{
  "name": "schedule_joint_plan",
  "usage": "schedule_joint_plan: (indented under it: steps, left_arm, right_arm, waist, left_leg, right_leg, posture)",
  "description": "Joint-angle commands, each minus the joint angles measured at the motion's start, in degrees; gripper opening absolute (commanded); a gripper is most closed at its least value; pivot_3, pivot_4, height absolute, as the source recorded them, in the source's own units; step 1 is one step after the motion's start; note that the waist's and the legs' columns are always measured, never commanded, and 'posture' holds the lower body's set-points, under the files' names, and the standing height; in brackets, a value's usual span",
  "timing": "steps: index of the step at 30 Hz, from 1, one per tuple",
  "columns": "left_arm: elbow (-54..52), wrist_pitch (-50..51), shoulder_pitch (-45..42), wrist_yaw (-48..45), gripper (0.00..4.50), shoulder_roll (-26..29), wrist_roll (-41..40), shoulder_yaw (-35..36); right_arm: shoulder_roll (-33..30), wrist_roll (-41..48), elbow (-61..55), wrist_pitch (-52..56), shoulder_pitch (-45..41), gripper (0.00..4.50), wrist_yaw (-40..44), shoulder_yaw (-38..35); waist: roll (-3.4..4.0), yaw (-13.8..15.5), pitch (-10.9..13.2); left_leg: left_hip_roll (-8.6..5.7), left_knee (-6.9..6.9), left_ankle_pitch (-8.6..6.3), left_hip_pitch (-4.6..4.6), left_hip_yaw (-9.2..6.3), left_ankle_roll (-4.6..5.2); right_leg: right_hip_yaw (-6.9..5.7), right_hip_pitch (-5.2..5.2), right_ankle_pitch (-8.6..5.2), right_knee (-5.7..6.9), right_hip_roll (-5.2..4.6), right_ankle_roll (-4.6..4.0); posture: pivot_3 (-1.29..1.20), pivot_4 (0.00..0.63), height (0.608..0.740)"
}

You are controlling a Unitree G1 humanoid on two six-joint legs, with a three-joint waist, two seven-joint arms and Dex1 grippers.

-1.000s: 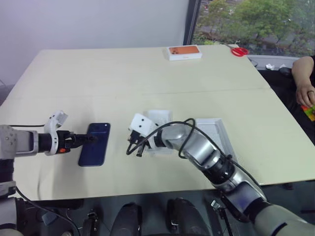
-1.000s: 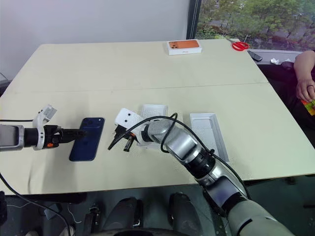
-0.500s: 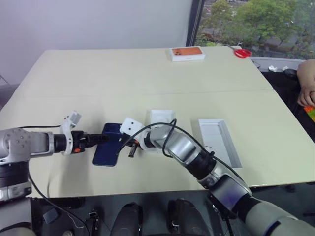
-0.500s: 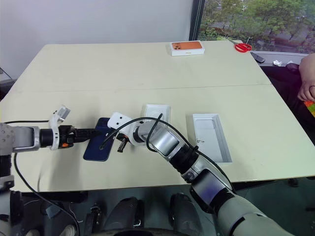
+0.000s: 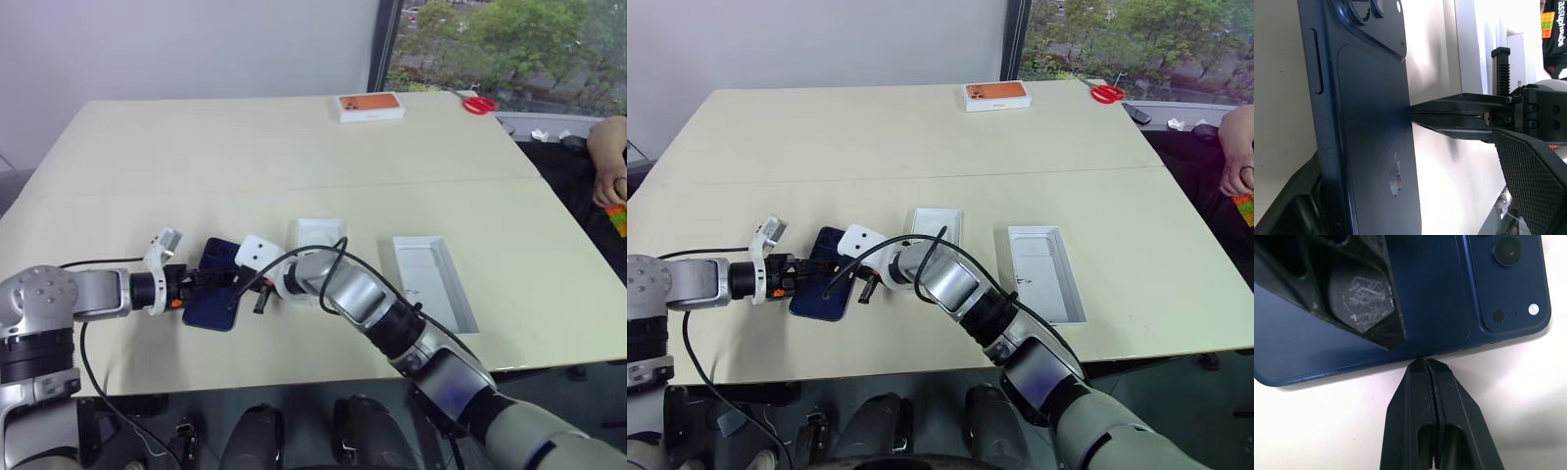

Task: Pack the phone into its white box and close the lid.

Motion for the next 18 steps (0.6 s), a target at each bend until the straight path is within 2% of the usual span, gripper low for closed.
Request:
schedule_joint_plan:
  steps: [1, 6, 8, 10, 14, 18]
  left_arm:
    - [2.1, 1.5, 0.4, 0.0, 4.44, 1.3, 2.5, 0.0]
    - [5.5, -0.2, -0.2, -3.7, 4.44, 4.4, 5.3, -0.7]
    - [5.4, -0.5, 0.3, -5.3, 3.9, 4.9, 6.2, -2.2]
    - [5.8, -0.9, 0.4, -6.4, 3.15, 5.0, 7.0, -2.6]
    - [6.6, -1.4, 0.3, -8.4, 1.15, 5.2, 8.9, -2.6]
    - [7.4, -1.7, 0.1, -10.1, 1.15, 5.1, 10.2, -2.4]
  right_arm:
    - [0.4, -0.7, -0.1, -0.6, -0.1, 0.02, 0.2, -0.8]
    - [0.2, -1.0, -0.5, -0.6, -0.1, 0.02, 0.3, -1.0]
    - [0.2, -1.0, -0.6, -0.6, -0.2, 0.0, 0.3, -1.1]
    - [0.1, -1.2, -1.0, -0.6, -0.1, 0.0, 0.3, -1.0]
    - [0.0, -1.2, -1.5, -0.3, 0.0, 0.0, 0.4, -1.1]
    - [-0.1, -1.3, -1.8, -0.3, 0.0, 0.0, 0.4, -1.0]
  waist:
    - [0.0, 0.0, 0.0]
    - [0.0, -0.5, 0.0]
    - [0.0, -0.9, 0.0]
    - [0.0, -1.2, 0.0]
    - [-0.02, -1.4, 0.0]
    - [-0.02, -1.4, 0.0]
  left_leg:
    - [0.0, 0.0, 0.0, 0.0, 0.0, 0.0]
    - [0.04, -0.02, 0.0, 0.0, 0.0, -0.01]
    - [0.07, -0.04, 0.01, 0.0, 0.0, -0.01]
    - [0.08, -0.06, 0.01, -0.01, -0.01, -0.02]
    - [0.08, -0.06, 0.01, -0.16, -0.01, -0.02]
    - [0.09, -0.08, 0.01, -0.2, -0.01, -0.03]
  right_leg:
    - [0.0, 0.0, 0.0, 0.0, 0.0, 0.0]
    - [-0.01, -0.04, 0.0, 0.0, 0.07, 0.0]
    - [-0.02, -0.05, 0.0, 0.01, 0.09, 0.0]
    - [-0.02, -0.06, 0.0, 0.01, 0.09, 0.0]
    - [-0.02, -0.19, 0.0, -0.02, 0.08, 0.0]
    - [-0.02, -0.24, 0.0, -0.04, 0.06, 0.0]
  posture:
    - [0.0, 0.15, 0.74]
    - [0.0, 0.15, 0.74]
    - [0.0, 0.15, 0.74]
    - [0.0, 0.15, 0.74]
    - [0.0, 0.15, 0.74]
    - [0.0, 0.15, 0.74]
